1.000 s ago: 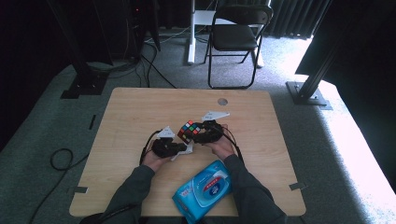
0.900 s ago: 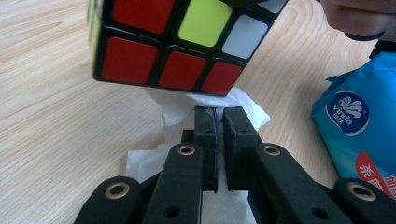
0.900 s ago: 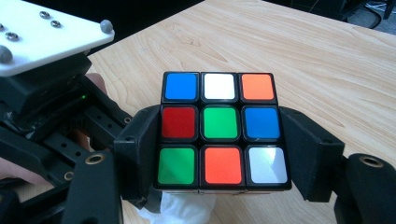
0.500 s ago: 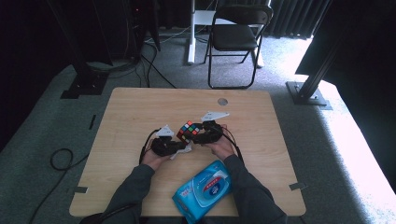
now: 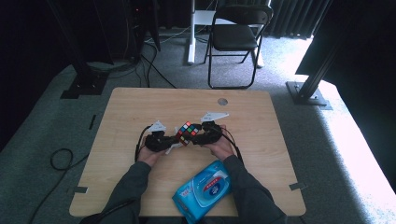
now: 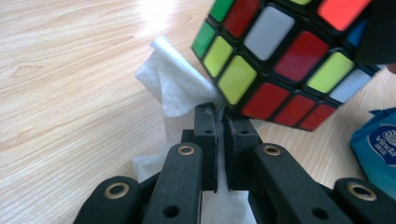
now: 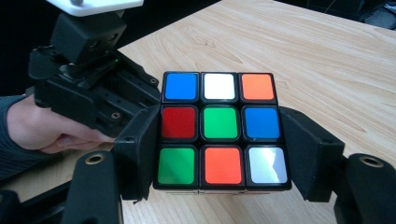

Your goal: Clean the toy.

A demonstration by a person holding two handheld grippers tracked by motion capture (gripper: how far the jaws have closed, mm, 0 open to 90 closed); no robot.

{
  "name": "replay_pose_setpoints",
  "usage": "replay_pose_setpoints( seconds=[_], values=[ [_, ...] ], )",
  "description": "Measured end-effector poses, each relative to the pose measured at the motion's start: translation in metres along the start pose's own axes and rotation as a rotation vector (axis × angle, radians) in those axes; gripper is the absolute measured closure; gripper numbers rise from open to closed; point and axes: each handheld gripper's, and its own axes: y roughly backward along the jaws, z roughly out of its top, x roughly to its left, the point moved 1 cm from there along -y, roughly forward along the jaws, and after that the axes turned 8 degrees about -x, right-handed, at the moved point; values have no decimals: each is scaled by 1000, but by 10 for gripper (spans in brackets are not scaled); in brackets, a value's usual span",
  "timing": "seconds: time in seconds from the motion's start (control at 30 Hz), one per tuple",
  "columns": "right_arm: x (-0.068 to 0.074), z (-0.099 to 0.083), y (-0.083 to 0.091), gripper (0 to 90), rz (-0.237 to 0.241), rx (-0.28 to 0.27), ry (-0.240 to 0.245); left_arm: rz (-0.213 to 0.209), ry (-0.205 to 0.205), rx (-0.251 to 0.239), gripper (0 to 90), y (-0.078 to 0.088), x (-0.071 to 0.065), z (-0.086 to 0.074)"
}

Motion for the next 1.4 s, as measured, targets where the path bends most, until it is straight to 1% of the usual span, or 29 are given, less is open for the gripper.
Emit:
replay_pose_setpoints(
  seconds=[0.13, 0.3, 0.47, 0.53, 0.6, 0.63, 0.8, 0.9, 0.93, 1.0, 1.17, 1.33, 1.4],
  values=[
    [0, 0, 0, 343, 6, -9, -12, -15, -13, 7, 856, -3, -4, -2],
    [-1, 1, 0, 343, 5, -14, -20, -57, -24, 15, 856, -10, -12, -6],
    [-2, 1, 1, 343, 1, -15, -24, -87, -54, 30, 855, -15, -21, -7],
    [-3, 1, 1, 343, -4, -17, -27, -91, -69, 39, 856, -15, -24, -6],
    [-3, 1, 1, 343, -5, -19, -27, -91, -69, 39, 856, -15, -24, -6],
    [-4, 1, 2, 343, -9, -21, -30, -98, -93, 51, 855, -15, -29, -5],
    [-6, 1, 3, 343, -26, -23, -33, -90, -132, 67, 855, -14, -37, -4],
    [-7, 0, 4, 343, -42, -22, -33, -68, -159, 94, 855, -14, -40, -5],
    [-8, 0, 4, 343, -47, -21, -35, -68, -159, 94, 856, -14, -40, -5],
    [-9, 0, 5, 343, -54, -18, -34, -66, -174, 100, 855, -13, -42, -5],
    [-11, -2, 5, 343, -68, -14, -35, -77, -187, 86, 856, -7, -48, -3],
    [-12, -3, 5, 343, -84, -12, -35, -74, -203, 76, 856, -1, -53, 2],
    [-12, -3, 5, 343, -84, -12, -39, -75, -206, 72, 856, 0, -54, 4]
  ],
)
